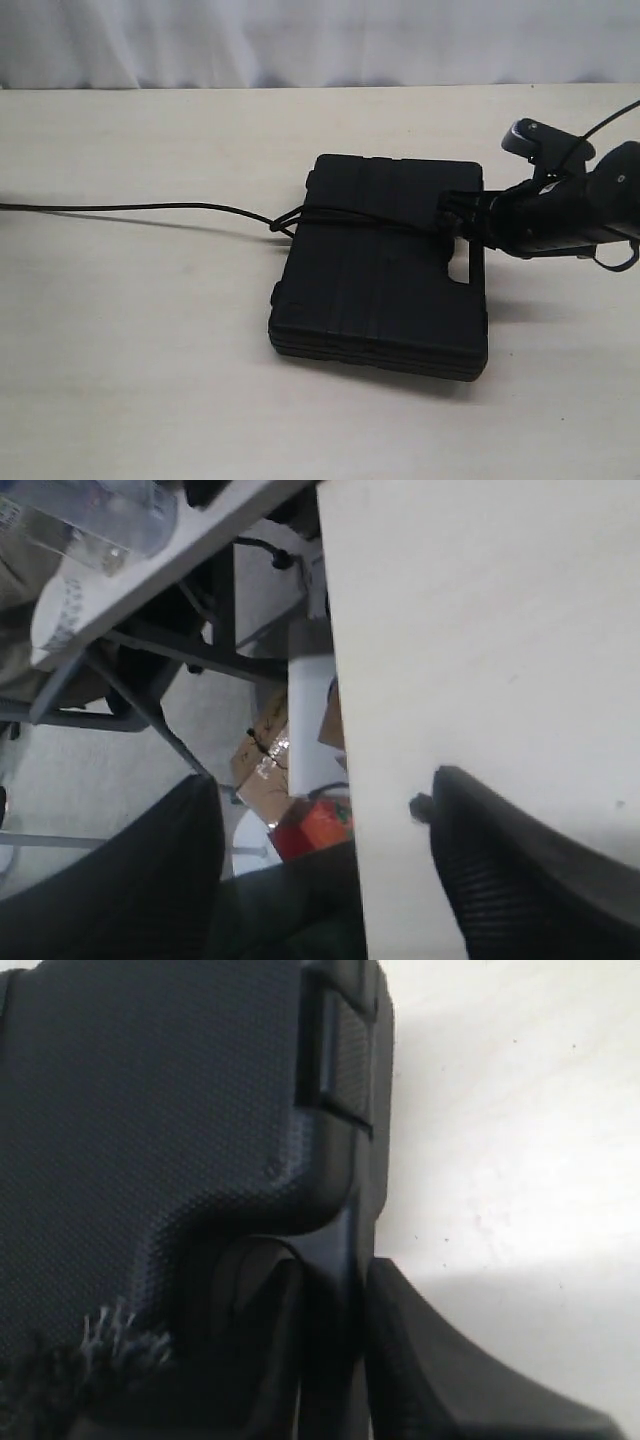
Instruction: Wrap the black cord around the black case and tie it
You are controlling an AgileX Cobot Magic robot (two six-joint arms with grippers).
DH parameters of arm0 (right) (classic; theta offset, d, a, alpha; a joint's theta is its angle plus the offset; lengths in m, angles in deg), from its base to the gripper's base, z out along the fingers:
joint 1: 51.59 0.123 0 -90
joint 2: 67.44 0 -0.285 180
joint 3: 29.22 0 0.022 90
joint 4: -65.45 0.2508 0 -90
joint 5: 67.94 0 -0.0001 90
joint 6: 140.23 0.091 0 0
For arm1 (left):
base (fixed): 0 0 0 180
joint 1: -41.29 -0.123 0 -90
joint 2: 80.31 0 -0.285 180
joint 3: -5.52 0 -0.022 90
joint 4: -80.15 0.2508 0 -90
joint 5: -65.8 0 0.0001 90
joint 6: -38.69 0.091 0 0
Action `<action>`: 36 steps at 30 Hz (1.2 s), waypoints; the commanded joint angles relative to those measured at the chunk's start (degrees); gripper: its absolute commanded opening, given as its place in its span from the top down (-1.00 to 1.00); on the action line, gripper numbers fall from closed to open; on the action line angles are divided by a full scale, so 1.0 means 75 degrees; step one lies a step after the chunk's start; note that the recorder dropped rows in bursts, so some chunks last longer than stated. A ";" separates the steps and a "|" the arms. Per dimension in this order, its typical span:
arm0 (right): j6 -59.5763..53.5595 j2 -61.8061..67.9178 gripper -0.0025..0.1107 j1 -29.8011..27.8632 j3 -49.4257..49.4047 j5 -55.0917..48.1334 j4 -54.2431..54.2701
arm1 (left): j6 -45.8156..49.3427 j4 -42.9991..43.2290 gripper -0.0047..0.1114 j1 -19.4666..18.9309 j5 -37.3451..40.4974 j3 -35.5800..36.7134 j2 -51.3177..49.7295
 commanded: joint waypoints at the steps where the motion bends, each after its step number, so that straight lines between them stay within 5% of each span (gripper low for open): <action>1: 0.0000 -0.0104 0.88 0.0504 0.0024 0.1029 0.0171 | -0.0002 -0.0309 -0.10 0.0531 0.0141 -0.0125 0.0762; 8: 0.0000 0.0281 0.87 0.0943 0.0525 0.1301 0.0483 | -0.0002 -0.1668 -0.10 0.1758 0.0208 -0.0125 0.1522; 15: 0.0182 0.0806 0.16 0.0911 0.1099 0.0574 0.0618 | 0.0334 -0.1669 -0.09 0.3394 -0.2190 -0.0027 0.1799; 17: 0.0000 0.0614 -0.21 0.0911 0.1250 -0.0181 0.0465 | 0.0334 -0.1669 0.17 0.3963 -0.2812 -0.0027 0.1872; 18: -0.0229 0.0347 -0.31 0.0851 0.1315 -0.0791 -0.0083 | 0.0334 -0.1669 0.51 0.4393 -0.3249 -0.0027 0.1932; 20: -0.0229 -0.0167 -0.15 0.0608 0.1406 -0.2081 -0.0850 | 0.0334 -0.1669 0.92 0.5025 -0.4115 -0.0027 0.1946; 21: -0.0229 -0.0378 -0.02 0.0488 0.1447 -0.2595 -0.1088 | 0.0334 -0.1669 0.92 0.5250 -0.4392 -0.0027 0.1946; 23: -0.0229 -0.1129 0.59 0.0217 0.1529 -0.4507 -0.2109 | 0.0334 -0.1669 0.92 0.5983 -0.4750 0.0342 0.2073; 25: -0.0108 -0.1839 0.87 0.0211 0.1529 -0.5819 -0.3228 | 0.0334 -0.1669 0.92 0.6682 -0.4233 0.0955 0.2400; 29: 0.0000 -0.3326 0.88 0.0243 0.1203 -0.6981 -0.3888 | 0.0334 -0.1669 0.92 0.7770 -0.2023 0.2520 0.3785; 33: 0.0000 -0.4697 0.88 0.0243 0.0599 -0.6952 -0.3784 | -0.0039 -0.1669 0.92 0.7868 0.1538 0.3376 0.5382; 36: 0.0000 -0.5329 0.88 0.0243 0.0269 -0.7096 -0.3769 | -0.0791 -0.1669 0.92 0.7671 0.2685 0.3415 0.6072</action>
